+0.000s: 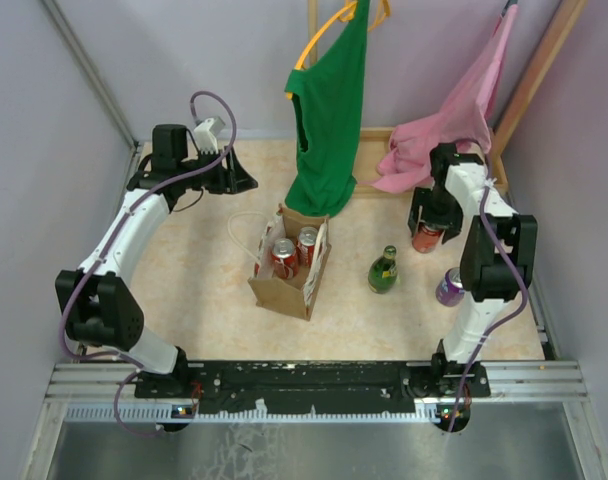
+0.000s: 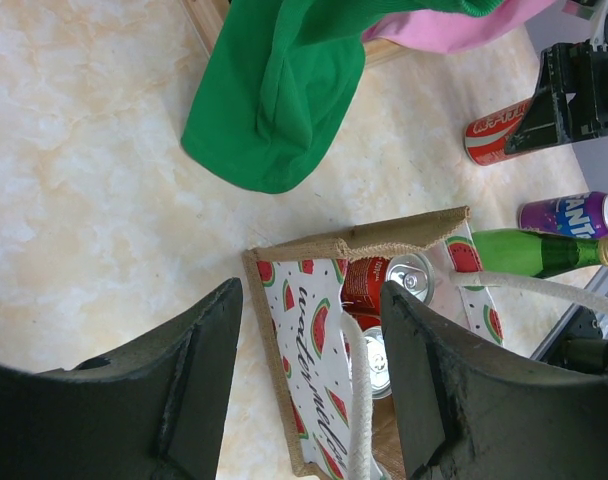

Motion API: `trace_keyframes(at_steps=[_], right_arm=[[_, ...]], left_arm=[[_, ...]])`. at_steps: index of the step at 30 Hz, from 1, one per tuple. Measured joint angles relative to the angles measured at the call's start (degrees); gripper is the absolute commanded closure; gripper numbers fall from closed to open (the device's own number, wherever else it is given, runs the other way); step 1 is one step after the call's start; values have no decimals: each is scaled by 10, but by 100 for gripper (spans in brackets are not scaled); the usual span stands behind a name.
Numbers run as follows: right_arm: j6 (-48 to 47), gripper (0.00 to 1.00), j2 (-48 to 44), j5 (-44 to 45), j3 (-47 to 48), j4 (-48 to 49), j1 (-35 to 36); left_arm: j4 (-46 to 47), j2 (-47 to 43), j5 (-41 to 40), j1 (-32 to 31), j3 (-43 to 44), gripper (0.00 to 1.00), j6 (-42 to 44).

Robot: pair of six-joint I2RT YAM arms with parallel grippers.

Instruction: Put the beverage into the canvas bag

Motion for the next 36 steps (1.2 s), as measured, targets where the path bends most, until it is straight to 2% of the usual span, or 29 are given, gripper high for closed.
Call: trace_keyframes(at_steps=[4, 6, 9, 13, 17, 24, 29, 36], right_arm=[[0, 28, -2, 7, 7, -4, 0], [1, 34, -2, 10, 13, -6, 0], [3, 49, -3, 13, 16, -6, 0], [5, 79, -4, 13, 15, -4, 0], [5, 96, -5, 7, 14, -1, 0], [19, 99, -40, -43, -1, -2, 6], [46, 100, -106, -92, 0, 9, 20], [120, 100, -188, -195, 20, 75, 35]], left_arm=[[0, 0, 0, 0, 0, 37, 0], [0, 0, 1, 0, 0, 37, 0], [0, 1, 1, 0, 0, 37, 0], [0, 1, 2, 0, 0, 37, 0], [0, 1, 2, 0, 0, 37, 0], [0, 1, 2, 0, 0, 37, 0], [0, 5, 4, 0, 0, 37, 0], [0, 14, 9, 0, 0, 37, 0]])
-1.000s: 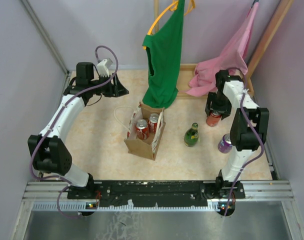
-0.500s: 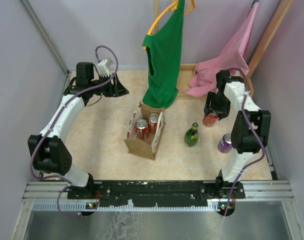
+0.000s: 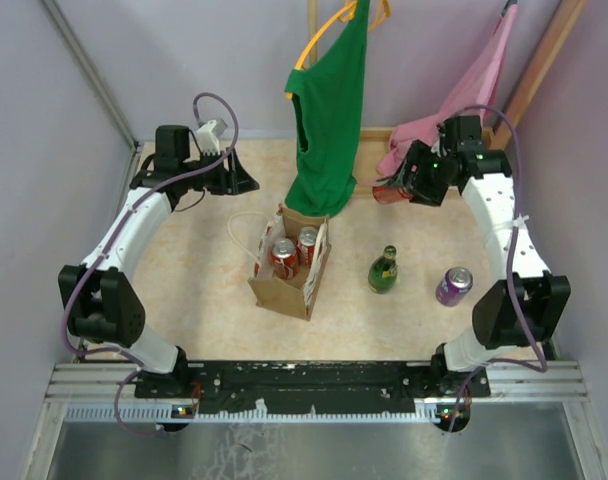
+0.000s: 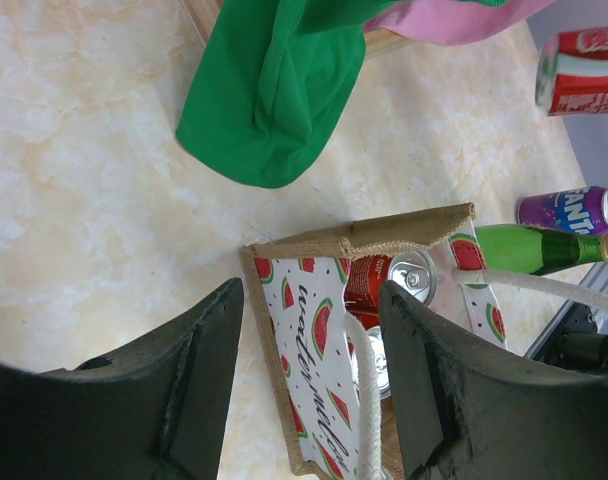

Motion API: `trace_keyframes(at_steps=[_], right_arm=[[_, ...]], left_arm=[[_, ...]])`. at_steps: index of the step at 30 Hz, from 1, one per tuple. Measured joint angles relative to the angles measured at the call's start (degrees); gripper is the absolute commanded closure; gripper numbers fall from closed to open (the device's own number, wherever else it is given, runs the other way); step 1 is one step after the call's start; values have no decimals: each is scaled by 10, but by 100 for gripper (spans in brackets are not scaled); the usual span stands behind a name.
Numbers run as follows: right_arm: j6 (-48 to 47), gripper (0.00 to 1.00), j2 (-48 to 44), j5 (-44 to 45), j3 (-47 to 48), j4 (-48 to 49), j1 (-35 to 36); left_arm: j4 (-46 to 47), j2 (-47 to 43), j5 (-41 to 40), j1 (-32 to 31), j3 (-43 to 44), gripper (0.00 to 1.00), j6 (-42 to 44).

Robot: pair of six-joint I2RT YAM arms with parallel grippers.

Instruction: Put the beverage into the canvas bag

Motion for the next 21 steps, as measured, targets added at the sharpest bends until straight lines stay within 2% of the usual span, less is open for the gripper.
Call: trace_keyframes(at_steps=[5, 10, 16, 21], right_arm=[[48, 100, -11, -47, 23, 44, 33], [75, 100, -3, -63, 80, 51, 102], [77, 100, 50, -61, 213, 35, 203], [58, 100, 135, -46, 331, -20, 280]], left_arm=[[0, 0, 0, 0, 1, 37, 0], [0, 0, 0, 0, 1, 37, 0], [0, 0, 0, 0, 1, 37, 0], [0, 0, 0, 0, 1, 37, 0]])
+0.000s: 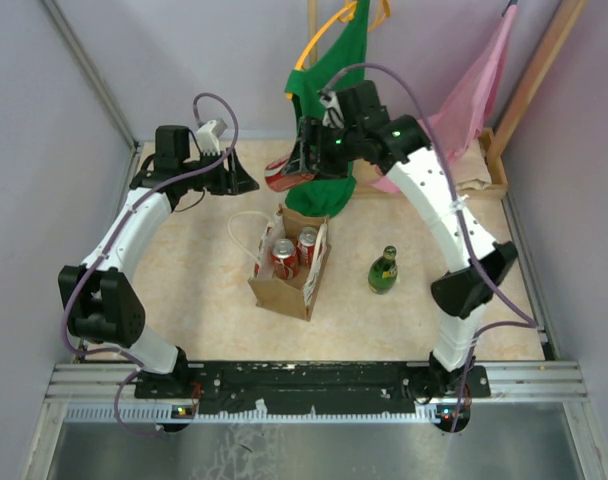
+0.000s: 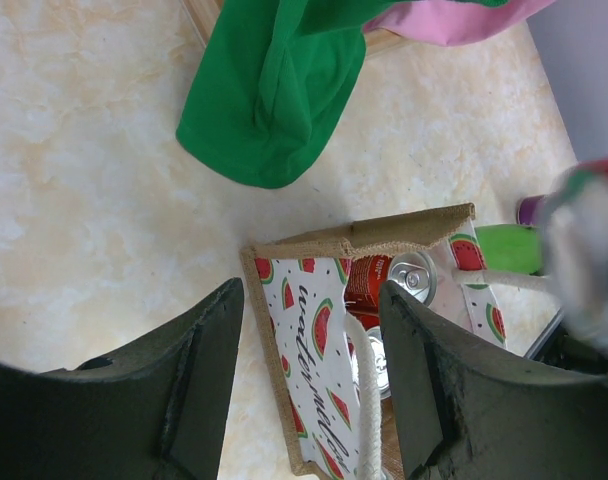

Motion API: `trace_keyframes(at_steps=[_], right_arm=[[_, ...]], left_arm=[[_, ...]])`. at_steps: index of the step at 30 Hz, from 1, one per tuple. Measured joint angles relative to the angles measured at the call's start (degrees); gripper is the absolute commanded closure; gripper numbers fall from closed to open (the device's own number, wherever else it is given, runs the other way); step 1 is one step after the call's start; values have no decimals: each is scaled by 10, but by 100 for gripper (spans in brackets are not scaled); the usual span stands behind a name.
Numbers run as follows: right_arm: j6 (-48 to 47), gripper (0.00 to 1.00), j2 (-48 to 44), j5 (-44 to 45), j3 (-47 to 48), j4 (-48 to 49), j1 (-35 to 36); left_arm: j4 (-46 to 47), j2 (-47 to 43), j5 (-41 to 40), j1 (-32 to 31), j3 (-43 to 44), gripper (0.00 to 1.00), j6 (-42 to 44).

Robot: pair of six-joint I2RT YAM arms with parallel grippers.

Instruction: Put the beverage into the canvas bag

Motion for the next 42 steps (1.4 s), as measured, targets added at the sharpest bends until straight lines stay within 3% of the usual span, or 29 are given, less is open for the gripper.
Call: trace_keyframes(at_steps=[4, 8, 20, 31, 42], right_arm=[[-30, 100, 86, 33, 94, -72, 55], [-52, 100, 141, 64, 127, -137, 94], [-96, 100, 155, 155, 141, -281, 166], [-110, 100, 146, 207, 60, -302, 199], [-126, 100, 144, 245, -23, -263, 207]], left_arm=[[0, 0, 0, 0, -1, 37, 0], [0, 0, 0, 0, -8, 37, 0], [0, 0, 0, 0, -28, 38, 0], [0, 0, 0, 0, -30, 38, 0], [0, -3, 0, 0, -36, 37, 2]])
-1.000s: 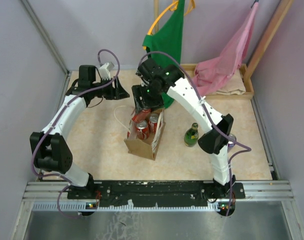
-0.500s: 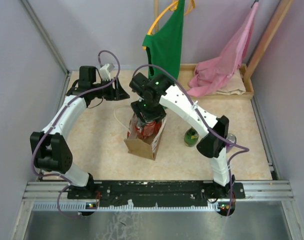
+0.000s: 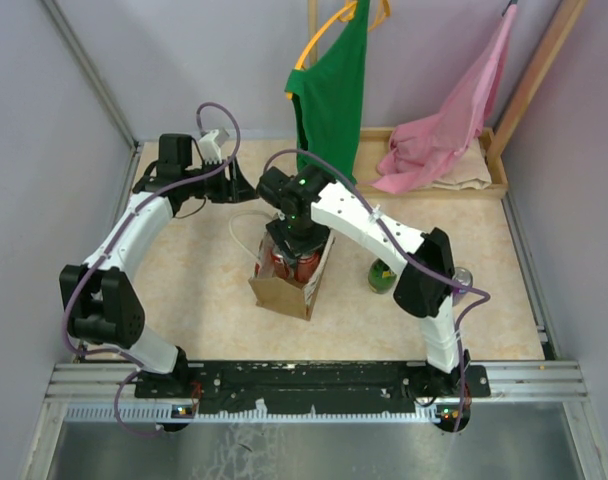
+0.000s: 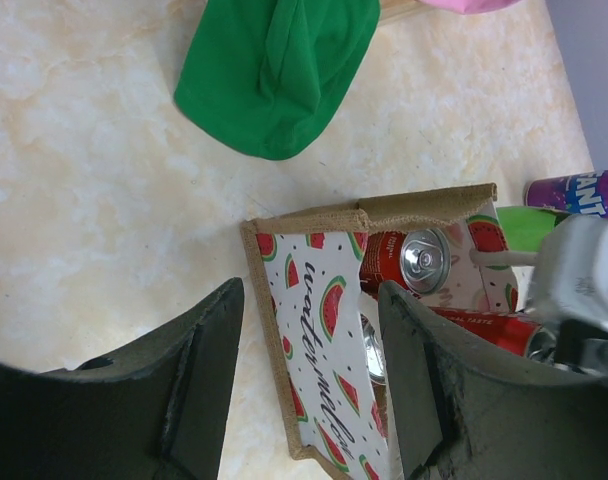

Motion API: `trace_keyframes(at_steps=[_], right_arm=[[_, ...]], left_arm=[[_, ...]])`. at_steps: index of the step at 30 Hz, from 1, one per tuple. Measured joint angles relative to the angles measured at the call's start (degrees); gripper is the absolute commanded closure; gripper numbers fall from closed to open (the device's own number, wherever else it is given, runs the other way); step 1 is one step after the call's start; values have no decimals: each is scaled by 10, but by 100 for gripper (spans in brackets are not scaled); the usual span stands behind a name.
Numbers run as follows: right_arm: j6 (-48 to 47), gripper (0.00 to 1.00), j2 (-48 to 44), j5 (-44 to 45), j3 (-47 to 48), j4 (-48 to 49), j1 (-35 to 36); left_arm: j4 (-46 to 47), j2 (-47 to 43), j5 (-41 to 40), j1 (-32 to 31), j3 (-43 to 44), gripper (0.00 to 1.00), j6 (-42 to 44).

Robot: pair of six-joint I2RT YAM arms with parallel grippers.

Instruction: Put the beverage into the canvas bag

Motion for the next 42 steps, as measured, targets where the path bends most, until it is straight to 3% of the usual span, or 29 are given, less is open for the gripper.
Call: trace_keyframes(at_steps=[26, 30, 33, 38, 42], right_arm=[[-9, 100, -15, -2, -149, 131, 3], [-11, 71, -15, -2, -152, 136, 3], [-11, 55, -15, -2, -152, 138, 3], [-13, 38, -15, -3, -152, 137, 3], [-17, 33, -15, -3, -152, 137, 3]], left_arm=[[0, -7, 0, 0, -5, 37, 3], [0, -7, 0, 0, -5, 37, 7], [0, -7, 0, 0, -5, 37, 9], [0, -7, 0, 0, -6, 37, 11], [0, -7, 0, 0, -6, 37, 11]])
